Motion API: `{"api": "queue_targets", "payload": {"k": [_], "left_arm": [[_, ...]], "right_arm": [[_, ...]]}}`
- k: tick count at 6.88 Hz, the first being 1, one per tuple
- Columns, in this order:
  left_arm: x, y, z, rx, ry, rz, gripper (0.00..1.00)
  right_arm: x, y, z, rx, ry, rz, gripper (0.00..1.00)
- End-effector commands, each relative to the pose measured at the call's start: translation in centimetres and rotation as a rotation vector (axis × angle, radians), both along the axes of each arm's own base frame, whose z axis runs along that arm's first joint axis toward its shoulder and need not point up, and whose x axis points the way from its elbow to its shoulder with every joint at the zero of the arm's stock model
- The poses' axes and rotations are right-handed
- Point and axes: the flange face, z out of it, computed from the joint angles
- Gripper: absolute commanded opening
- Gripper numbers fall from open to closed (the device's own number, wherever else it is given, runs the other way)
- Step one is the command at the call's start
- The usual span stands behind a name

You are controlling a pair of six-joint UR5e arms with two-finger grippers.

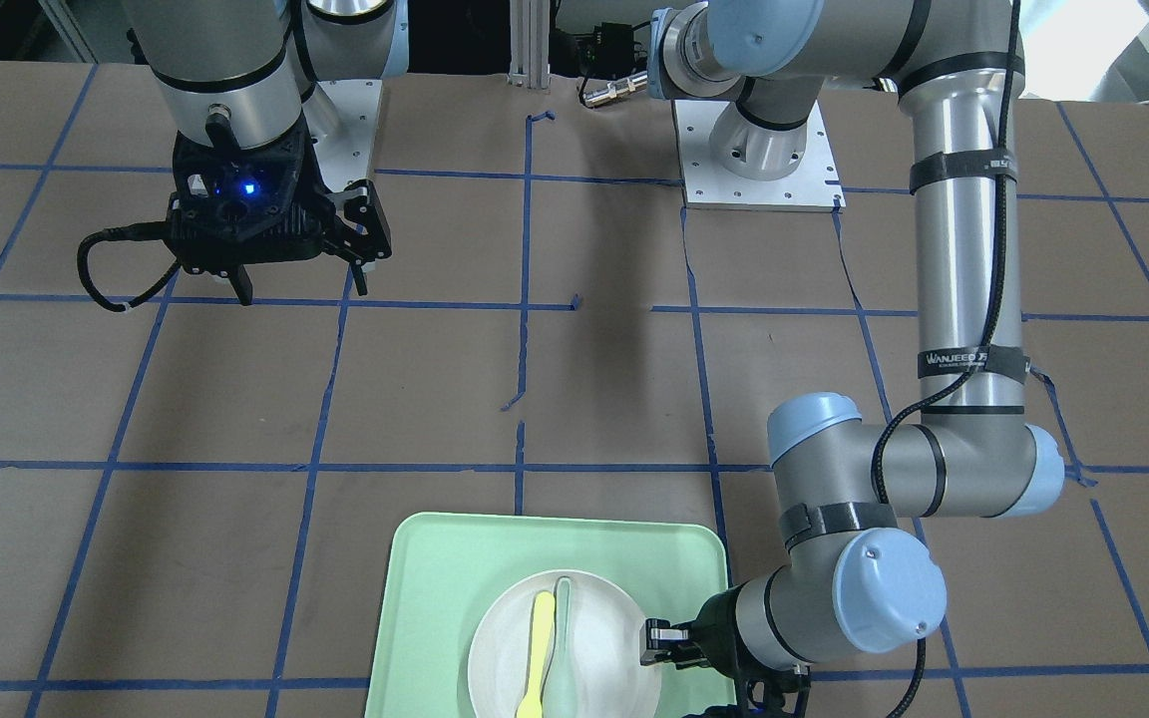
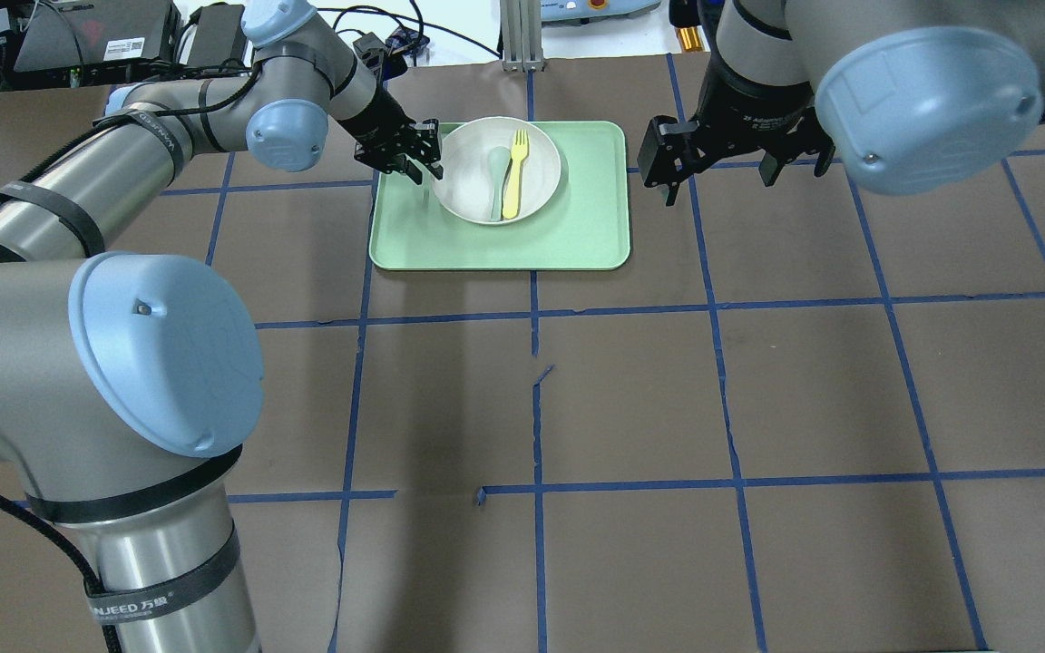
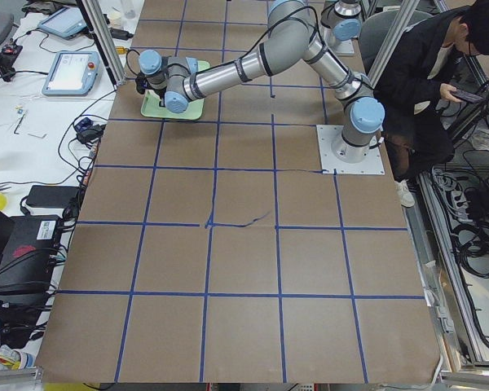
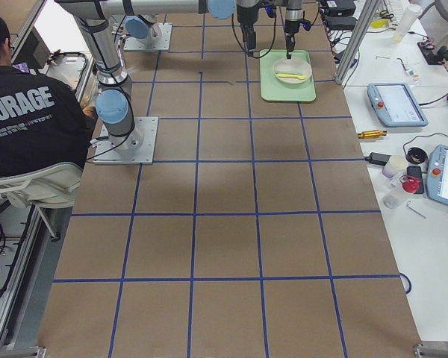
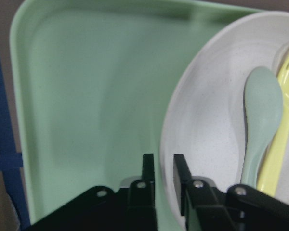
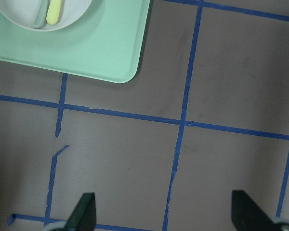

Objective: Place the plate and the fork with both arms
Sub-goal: 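Open the left gripper and withdraw it from the plate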

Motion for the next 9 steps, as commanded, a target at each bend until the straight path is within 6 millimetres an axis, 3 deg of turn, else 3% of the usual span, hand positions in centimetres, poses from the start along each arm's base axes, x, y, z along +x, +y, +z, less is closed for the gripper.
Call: {"api": "queue_targets", "payload": {"k": [1,2,4,6,7,9], "left_arm": [[1.2,3.2,6.4,-0.02,-0.137,-0.004,1.0],[2.2,7.2,10.7,0.049,-0.201,0.0,1.0],[2.4,16.3,20.7,0.111,-0.234,0.01,1.0],[2.1,24.1,28.4,0.071,-0.272,0.12,1.0],[2.2,27.0,29.8,0.055,-0.306,0.125,1.0],[0.3,31.9,27.9,0.076,-0.311,0.131,1.0]], "right_arm": [[0.0,0.0,-0.1,0.0,0.0,-0.001,1.0],[0.0,0.0,-0.1,0.0,0.0,-0.001,1.0],[0.0,0.0,-0.1,0.0,0.002,0.0,1.0],[0.0,0.0,-0.1,0.0,0.002,0.0,1.0],[0.0,0.0,-0.1,0.0,0.002,0.002,1.0],[0.1,-0.5,-0.1,-0.02,-0.007,-0.028,1.0]]}}
